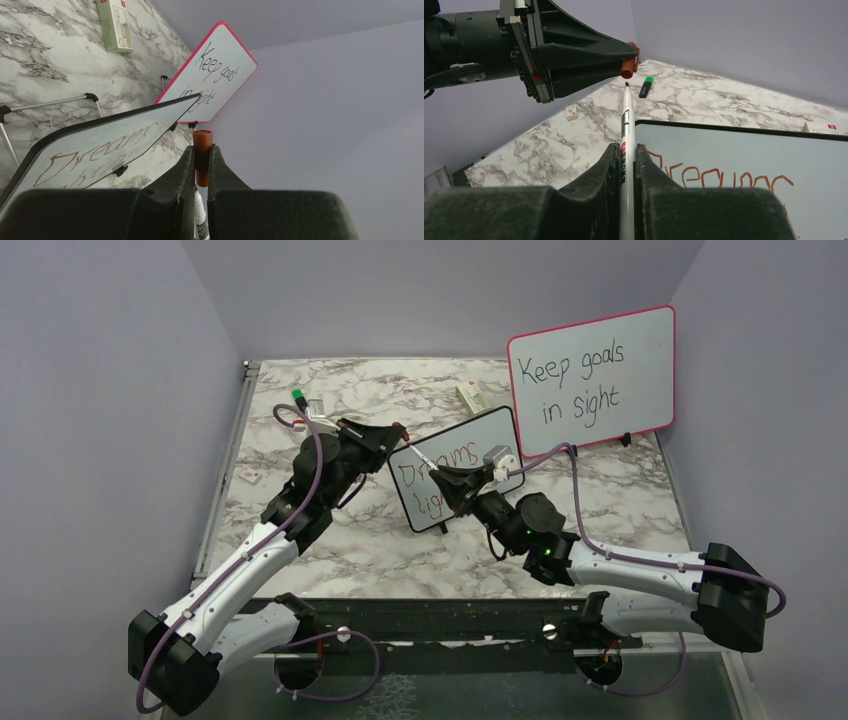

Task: Write a sentence on the whiteboard
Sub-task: Close the pen cap.

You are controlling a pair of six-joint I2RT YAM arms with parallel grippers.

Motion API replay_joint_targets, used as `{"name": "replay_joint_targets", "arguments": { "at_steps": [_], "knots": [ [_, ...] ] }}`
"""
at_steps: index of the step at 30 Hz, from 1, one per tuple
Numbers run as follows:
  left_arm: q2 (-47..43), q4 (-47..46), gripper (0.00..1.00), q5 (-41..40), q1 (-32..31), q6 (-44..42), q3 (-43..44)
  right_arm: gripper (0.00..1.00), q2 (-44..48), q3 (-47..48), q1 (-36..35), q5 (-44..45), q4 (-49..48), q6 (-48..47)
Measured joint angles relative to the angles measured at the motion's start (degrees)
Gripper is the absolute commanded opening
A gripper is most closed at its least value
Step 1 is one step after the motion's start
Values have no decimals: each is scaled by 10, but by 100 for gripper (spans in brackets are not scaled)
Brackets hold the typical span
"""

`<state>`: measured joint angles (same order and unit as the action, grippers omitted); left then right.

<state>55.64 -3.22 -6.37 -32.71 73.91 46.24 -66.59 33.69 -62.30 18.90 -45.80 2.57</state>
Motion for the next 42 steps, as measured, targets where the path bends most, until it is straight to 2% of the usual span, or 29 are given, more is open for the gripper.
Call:
{"name": "replay_joint_targets", "arguments": {
  "at_steps": [42],
  "knots": [
    [6,-1,0,26,0,-4,0,1,-11,0,0,26,-26,11]
  ]
}}
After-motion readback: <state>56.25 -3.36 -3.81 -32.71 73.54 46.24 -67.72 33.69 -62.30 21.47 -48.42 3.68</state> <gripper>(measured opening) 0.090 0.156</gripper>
